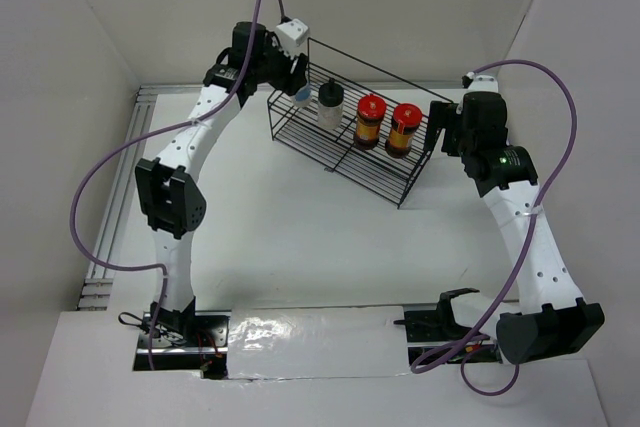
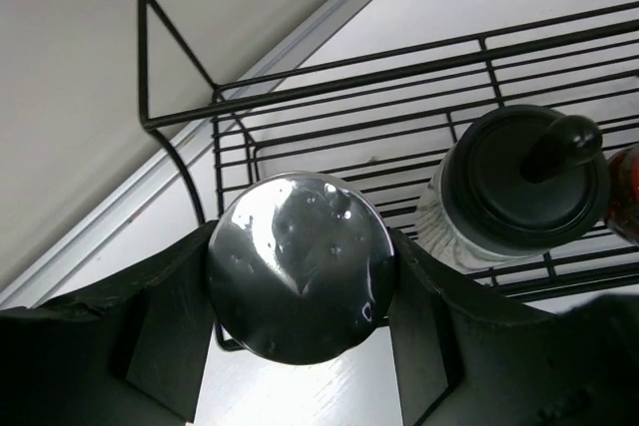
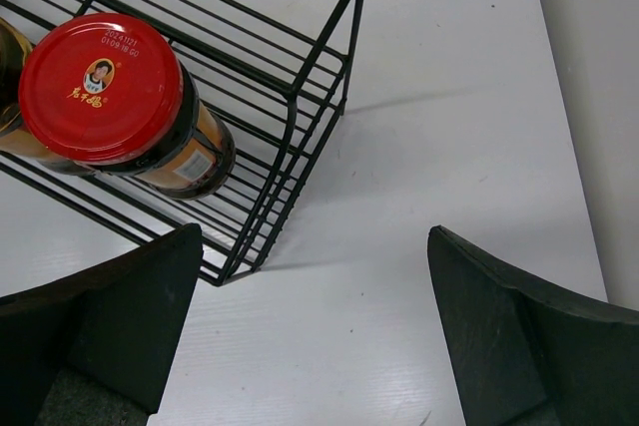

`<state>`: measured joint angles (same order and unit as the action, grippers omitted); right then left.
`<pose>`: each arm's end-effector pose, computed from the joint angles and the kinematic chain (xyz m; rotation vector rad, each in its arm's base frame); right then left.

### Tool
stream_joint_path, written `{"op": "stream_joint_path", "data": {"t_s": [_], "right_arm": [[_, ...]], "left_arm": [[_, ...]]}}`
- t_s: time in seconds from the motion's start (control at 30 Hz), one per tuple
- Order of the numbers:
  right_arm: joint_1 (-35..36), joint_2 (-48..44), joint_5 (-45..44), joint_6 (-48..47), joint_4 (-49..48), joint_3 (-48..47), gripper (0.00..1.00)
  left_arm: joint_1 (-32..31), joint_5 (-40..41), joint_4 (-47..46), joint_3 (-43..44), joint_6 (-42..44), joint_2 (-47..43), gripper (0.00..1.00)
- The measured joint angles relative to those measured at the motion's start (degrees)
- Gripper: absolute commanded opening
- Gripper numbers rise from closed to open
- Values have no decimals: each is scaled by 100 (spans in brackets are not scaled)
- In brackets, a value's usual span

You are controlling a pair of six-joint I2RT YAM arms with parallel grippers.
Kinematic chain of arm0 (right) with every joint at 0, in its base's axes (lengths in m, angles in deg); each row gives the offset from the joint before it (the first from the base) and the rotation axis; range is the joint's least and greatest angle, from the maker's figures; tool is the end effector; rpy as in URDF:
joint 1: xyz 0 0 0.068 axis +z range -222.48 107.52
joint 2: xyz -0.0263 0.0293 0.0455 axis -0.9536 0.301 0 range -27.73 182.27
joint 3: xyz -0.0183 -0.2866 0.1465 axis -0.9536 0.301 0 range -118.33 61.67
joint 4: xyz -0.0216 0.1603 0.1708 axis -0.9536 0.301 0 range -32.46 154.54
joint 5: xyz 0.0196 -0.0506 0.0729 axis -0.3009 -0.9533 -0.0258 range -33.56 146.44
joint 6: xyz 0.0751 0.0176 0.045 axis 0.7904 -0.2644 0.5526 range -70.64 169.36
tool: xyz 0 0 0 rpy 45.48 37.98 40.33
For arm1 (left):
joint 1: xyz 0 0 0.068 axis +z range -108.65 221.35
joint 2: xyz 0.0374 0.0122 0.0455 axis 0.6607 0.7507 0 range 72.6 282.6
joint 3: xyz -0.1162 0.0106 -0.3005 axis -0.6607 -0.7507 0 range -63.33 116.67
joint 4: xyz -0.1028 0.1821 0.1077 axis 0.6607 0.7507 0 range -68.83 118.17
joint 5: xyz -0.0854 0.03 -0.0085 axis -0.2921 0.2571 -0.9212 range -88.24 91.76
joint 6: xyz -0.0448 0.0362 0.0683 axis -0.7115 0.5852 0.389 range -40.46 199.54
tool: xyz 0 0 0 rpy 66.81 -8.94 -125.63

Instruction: Organize the condiment bottles

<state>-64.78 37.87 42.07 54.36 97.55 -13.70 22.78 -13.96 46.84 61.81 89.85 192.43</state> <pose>0.2244 0.0104 0.4201 0.1013 2.0806 -0.1282 0.4939 -0.1887 0.4140 0.6573 1.8134 -0.3607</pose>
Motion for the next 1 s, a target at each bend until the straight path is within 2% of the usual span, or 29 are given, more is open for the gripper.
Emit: {"op": "stream_joint_path", "data": {"t_s": [0.07, 0.17, 0.2, 0.3, 0.4, 0.53, 0.6, 0.63, 0.67, 0.73, 0.77, 0.8, 0.87, 1.0], "right_arm": [[0, 0, 2, 0, 0, 0, 100], [0, 0, 4, 0, 7, 0, 100], [0, 0, 4, 2, 7, 0, 100], [0, 0, 4, 2, 9, 0, 100], [0, 0, 4, 0, 13, 0, 100], [0, 0, 4, 0, 17, 0, 100], [0, 0, 4, 0, 22, 0, 100], [0, 0, 4, 0, 24, 0, 100], [0, 0, 7, 0, 26, 0, 100], [0, 0, 4, 0, 28, 0, 100], [0, 0, 2, 2, 31, 0, 100], [0, 0, 2, 2, 31, 0, 100], [0, 0, 2, 0, 35, 0, 100], [0, 0, 2, 2, 35, 0, 100]], "left_arm": [[0, 28, -127, 0, 0, 20, 5], [-2, 55, -146, 9, -4, 42, 30], [-2, 55, -160, 20, -9, 52, 48], [-2, 83, -170, 90, -13, 107, 67], [-4, 90, -195, 133, -9, 149, 79], [-13, 92, -302, 162, -11, 238, 83], [-13, 85, -343, 162, -17, 280, 73], [-13, 87, -343, 164, -22, 299, 62], [-13, 57, -361, 175, -15, 315, 41], [-13, 52, -323, 229, -15, 334, 25], [-15, 46, -321, 245, -15, 341, 7], [-15, 46, -315, 247, -15, 343, 7], [-15, 20, -297, 249, -15, 343, 0], [-17, -85, -275, 249, 0, 339, 0]]}}
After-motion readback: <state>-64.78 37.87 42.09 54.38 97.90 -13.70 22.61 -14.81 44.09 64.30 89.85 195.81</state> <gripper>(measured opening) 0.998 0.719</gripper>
